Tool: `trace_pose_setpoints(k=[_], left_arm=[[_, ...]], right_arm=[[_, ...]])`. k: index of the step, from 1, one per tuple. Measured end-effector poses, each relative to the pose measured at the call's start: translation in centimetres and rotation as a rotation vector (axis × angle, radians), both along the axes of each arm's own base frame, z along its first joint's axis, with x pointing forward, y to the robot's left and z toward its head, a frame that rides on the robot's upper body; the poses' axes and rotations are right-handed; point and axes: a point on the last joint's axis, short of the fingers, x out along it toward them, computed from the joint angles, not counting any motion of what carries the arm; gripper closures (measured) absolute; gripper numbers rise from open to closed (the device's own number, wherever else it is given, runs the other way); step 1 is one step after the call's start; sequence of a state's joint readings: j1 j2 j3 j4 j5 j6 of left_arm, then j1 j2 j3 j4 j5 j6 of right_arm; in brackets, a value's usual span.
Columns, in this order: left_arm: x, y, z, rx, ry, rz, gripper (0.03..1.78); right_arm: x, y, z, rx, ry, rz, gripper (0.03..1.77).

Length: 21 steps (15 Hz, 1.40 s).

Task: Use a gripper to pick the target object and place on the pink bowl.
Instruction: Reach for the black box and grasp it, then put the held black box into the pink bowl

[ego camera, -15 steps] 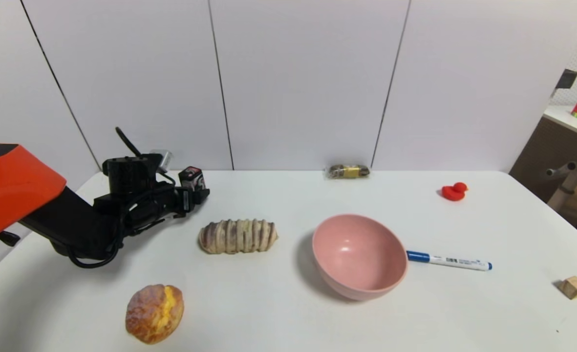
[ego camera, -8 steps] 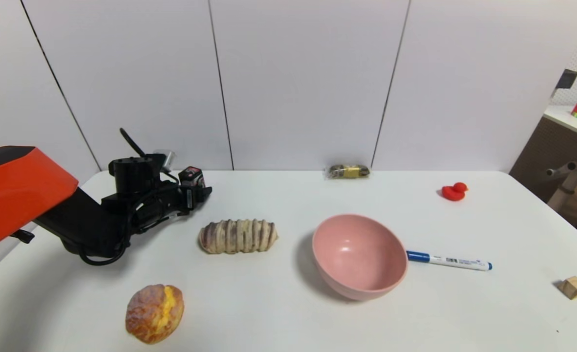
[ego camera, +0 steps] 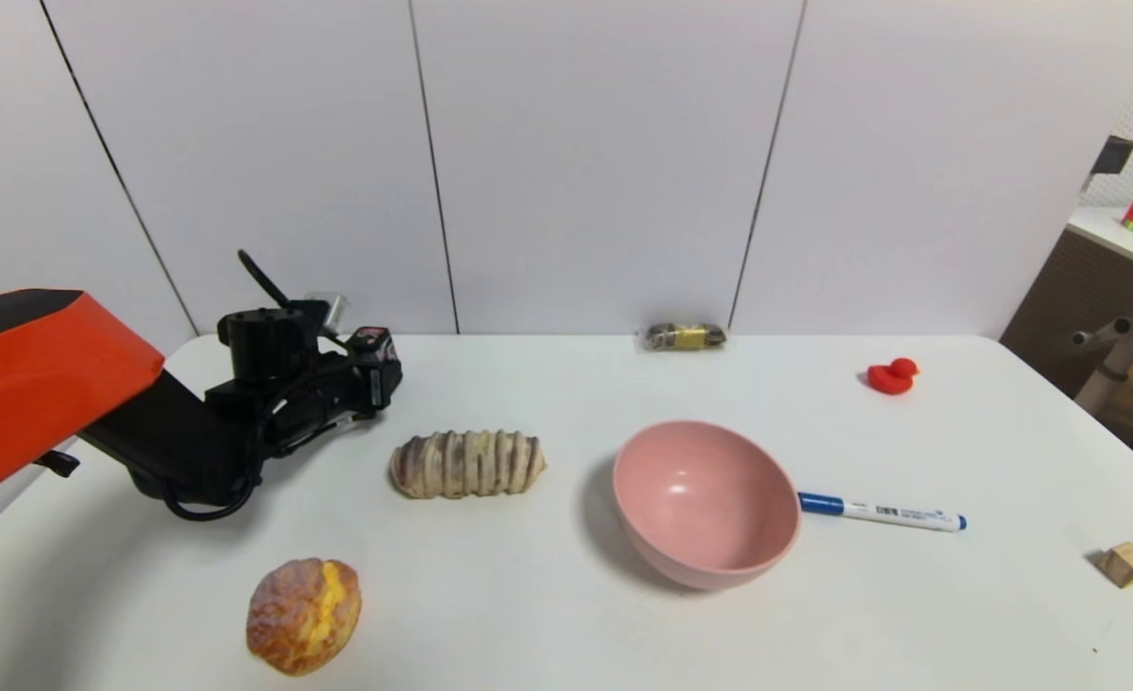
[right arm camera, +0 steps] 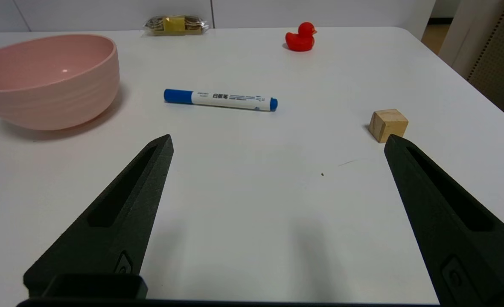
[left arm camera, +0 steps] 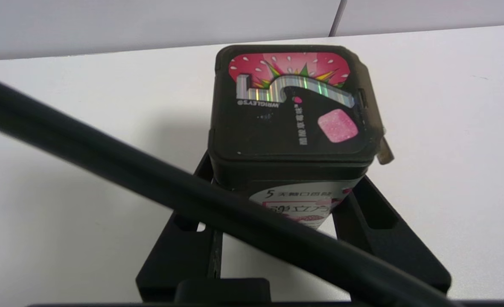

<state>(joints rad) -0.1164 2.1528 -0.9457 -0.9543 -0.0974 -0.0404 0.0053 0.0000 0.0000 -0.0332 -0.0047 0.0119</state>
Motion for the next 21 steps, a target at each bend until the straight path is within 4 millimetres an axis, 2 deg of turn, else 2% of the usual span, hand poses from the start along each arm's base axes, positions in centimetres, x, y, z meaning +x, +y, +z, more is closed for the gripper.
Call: trace_pose_setpoints(k=[5,9,11,16,21], left_arm=[[-0.2,0.0,0.6,0.0,-0.009,-0.003,1.05],[-1.2,-0.2,3.4,0.001,-0.056,-0.029,1.05],[-2.3,-1.3,5.2,-0.003,-0.053,-0.088,1.05],[-5.8,-7.4,9.0,0.011,-0.023,-0.294,1.05],[-9.5,-14.6,11.3,0.038,-0.028,-0.532,1.05]], right_arm=[[0.0,0.0,0.0,0.0,0.0,0.0,0.09],[0.0,0.0,0.0,0.0,0.0,0.001,0.09],[0.0,0.0,0.0,0.0,0.0,0.0,0.09],[0.0,0.0,0.0,0.0,0.0,0.001,0.09],[0.0,0.0,0.0,0.0,0.0,0.0,0.09]])
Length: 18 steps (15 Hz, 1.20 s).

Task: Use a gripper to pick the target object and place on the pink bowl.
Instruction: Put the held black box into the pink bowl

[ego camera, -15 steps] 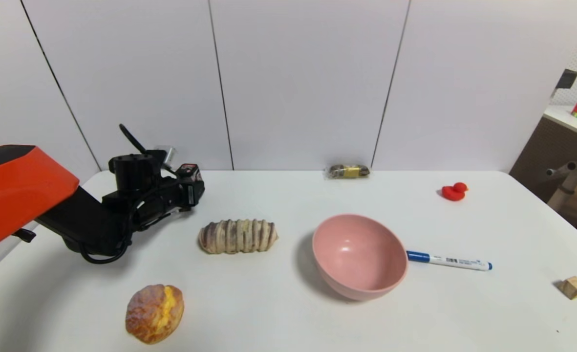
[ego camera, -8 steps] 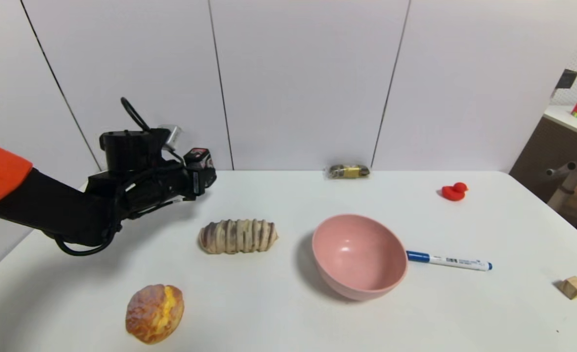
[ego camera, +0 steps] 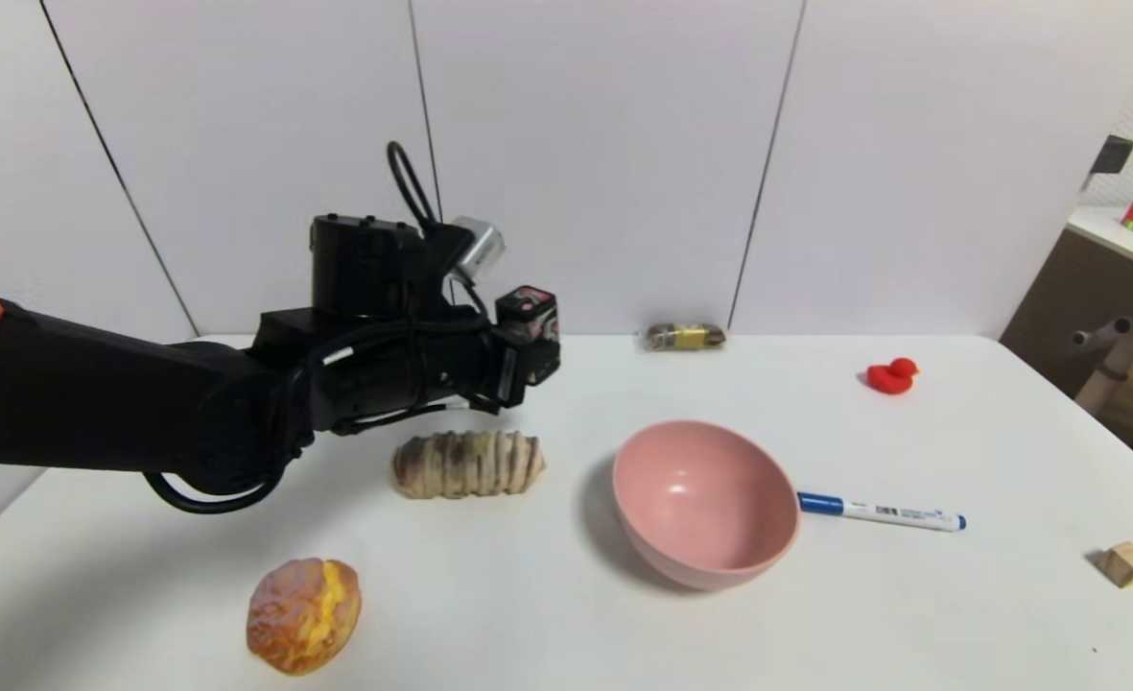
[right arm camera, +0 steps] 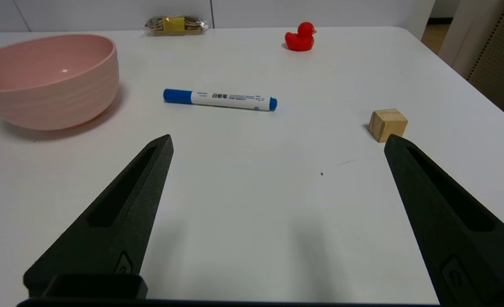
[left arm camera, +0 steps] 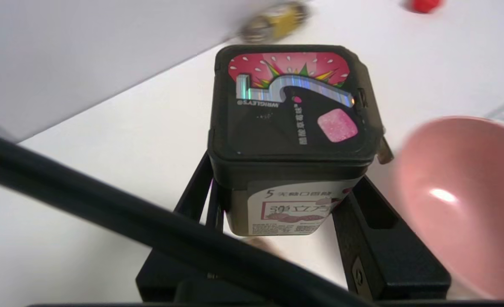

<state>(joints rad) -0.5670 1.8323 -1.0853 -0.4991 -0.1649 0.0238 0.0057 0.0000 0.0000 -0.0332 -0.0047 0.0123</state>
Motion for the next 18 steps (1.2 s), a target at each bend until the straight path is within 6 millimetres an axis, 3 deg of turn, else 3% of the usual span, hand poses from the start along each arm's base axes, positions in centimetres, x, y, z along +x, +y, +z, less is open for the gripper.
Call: trace_pose_setpoints(k=[3,8,13,18], left_arm=[[-2.0,-3.6,0.7,0.019,-0.032,-0.122,1.05],[-4.8,-7.6,0.2,0.054,-0.037,-0.262,1.05],[-6.4,-9.8,-1.3,0.078,-0.006,-0.333,1.05],[-5.8,-10.9,-3.5,0.105,0.03,-0.337,1.05]], right_arm=[[0.0,0.0,0.0,0.0,0.0,0.0,0.09],[0.0,0.0,0.0,0.0,0.0,0.0,0.09],[0.0,0.0,0.0,0.0,0.0,0.0,0.09],[0.0,0.0,0.0,0.0,0.0,0.0,0.09]])
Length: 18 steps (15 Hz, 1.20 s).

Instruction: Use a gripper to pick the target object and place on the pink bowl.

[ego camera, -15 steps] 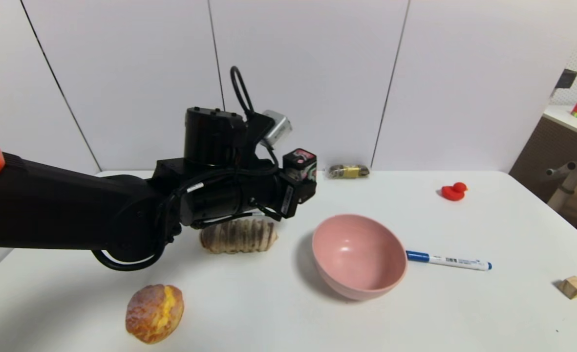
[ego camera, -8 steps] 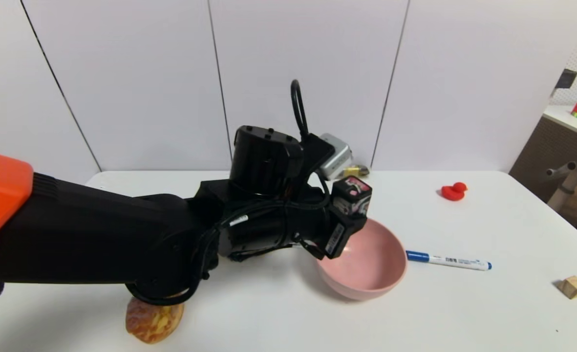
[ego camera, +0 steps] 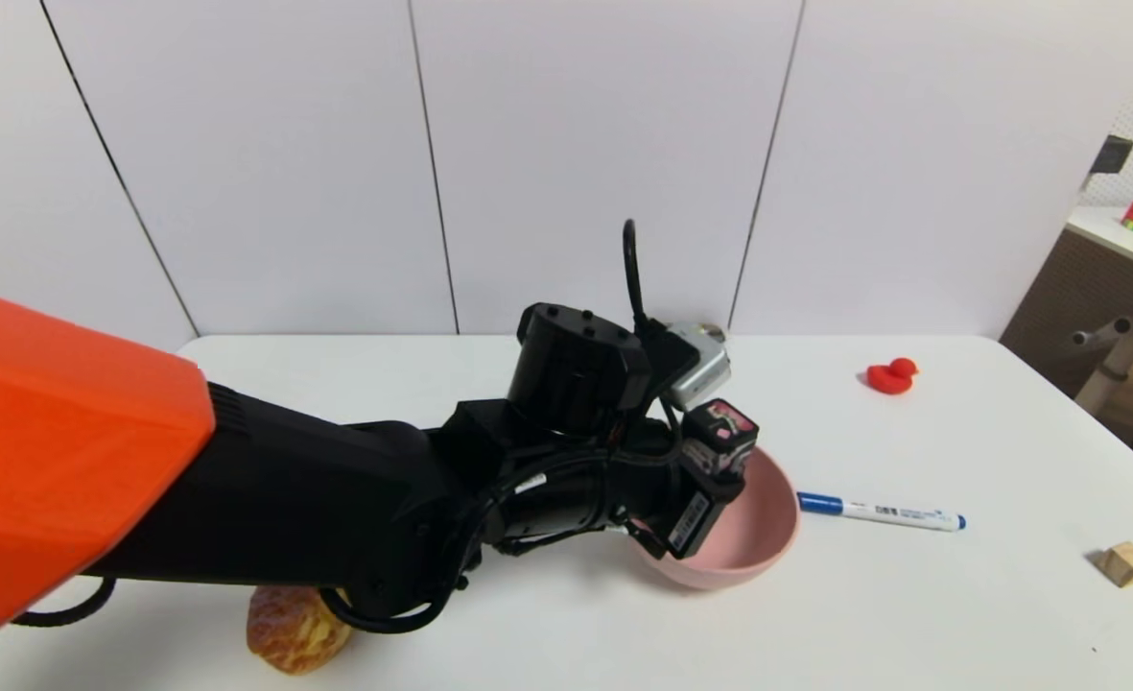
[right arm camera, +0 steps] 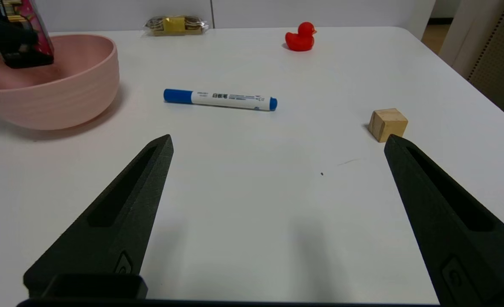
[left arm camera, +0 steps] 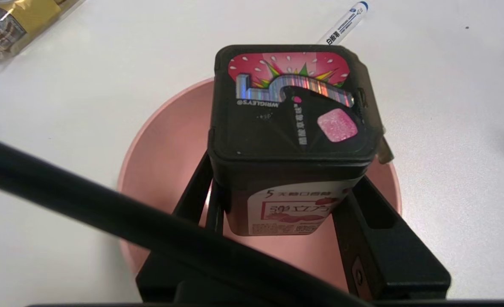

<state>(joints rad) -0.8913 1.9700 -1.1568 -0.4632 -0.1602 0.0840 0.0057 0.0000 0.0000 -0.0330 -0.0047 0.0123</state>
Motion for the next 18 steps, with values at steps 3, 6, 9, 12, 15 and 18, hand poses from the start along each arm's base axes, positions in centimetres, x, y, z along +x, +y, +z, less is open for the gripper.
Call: trace_pose_setpoints(k=[3,6,9,12,15,18], left_arm=[[0.6,-0.6,-1.0,0.005,0.01,0.004,1.05],[1.0,-1.0,-1.7,0.012,0.02,0.005,1.05],[1.2,-1.1,-2.0,0.019,0.027,0.006,0.92],[1.5,-0.9,-2.2,0.024,0.028,0.016,0.66],[1.6,-0.8,-2.1,0.023,0.026,0.019,0.48],[1.1,0.0,-0.7,0.023,0.022,0.024,0.36]], right_arm=[[0.0,0.0,0.0,0.0,0.0,0.0,0.09],[0.0,0.0,0.0,0.0,0.0,0.0,0.09],[0.0,0.0,0.0,0.0,0.0,0.0,0.09],[0.0,0.0,0.0,0.0,0.0,0.0,0.09],[0.0,0.0,0.0,0.0,0.0,0.0,0.09],[0.0,0.0,0.0,0.0,0.0,0.0,0.09]])
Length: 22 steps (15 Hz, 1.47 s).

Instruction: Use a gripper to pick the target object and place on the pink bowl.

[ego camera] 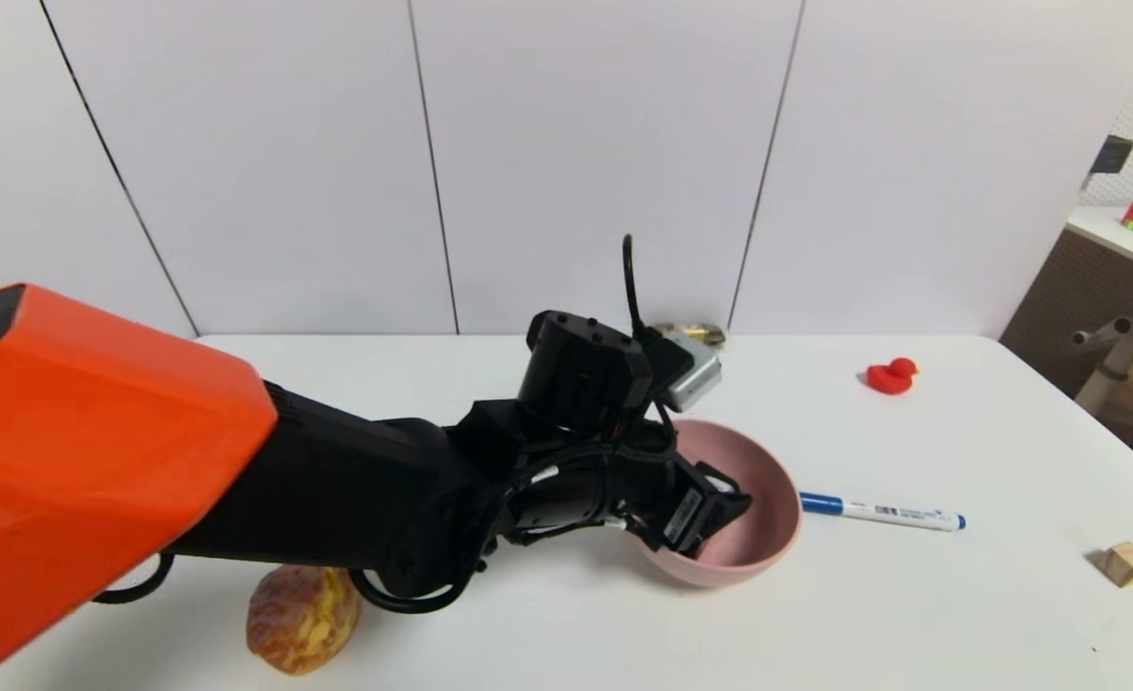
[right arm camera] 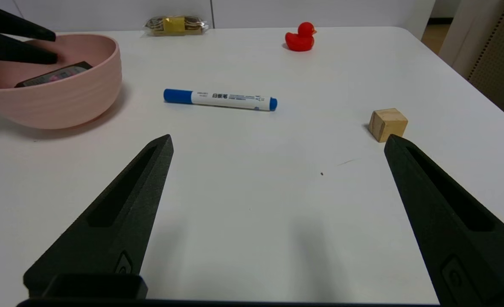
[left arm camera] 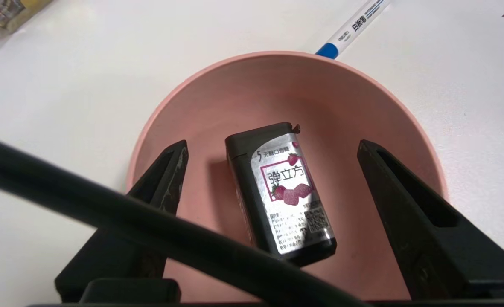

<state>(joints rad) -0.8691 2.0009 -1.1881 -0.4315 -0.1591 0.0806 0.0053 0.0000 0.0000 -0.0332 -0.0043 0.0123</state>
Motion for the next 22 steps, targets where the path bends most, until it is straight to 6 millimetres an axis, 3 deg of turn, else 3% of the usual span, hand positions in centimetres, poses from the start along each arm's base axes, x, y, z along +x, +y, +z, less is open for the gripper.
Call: trace_pose_setpoints(k=[3,6,9,11,14,17,19,22], left_arm=[[-0.9,1.9,3.2,-0.02,-0.024,0.014,0.28],[-2.7,5.0,8.0,-0.076,-0.074,0.037,0.23],[-5.3,10.4,12.1,-0.118,-0.119,0.097,0.19],[-7.6,14.8,13.4,-0.139,-0.148,0.161,0.17],[-12.2,21.4,12.7,-0.167,-0.19,0.289,0.15],[-17.0,26.3,9.8,-0.206,-0.234,0.454,0.14],[-19.7,28.3,7.1,-0.232,-0.277,0.581,0.14],[-22.7,29.6,3.6,-0.274,-0.368,0.703,0.12]], right_arm=[[0.0,0.0,0.0,0.0,0.0,0.0,0.09],[0.0,0.0,0.0,0.0,0.0,0.0,0.09],[0.0,0.0,0.0,0.0,0.0,0.0,0.09],[0.0,0.0,0.0,0.0,0.0,0.0,0.09],[0.0,0.0,0.0,0.0,0.0,0.0,0.09],[0.0,0.0,0.0,0.0,0.0,0.0,0.09],[0.0,0.0,0.0,0.0,0.0,0.0,0.09],[0.0,0.0,0.0,0.0,0.0,-0.001,0.09]])
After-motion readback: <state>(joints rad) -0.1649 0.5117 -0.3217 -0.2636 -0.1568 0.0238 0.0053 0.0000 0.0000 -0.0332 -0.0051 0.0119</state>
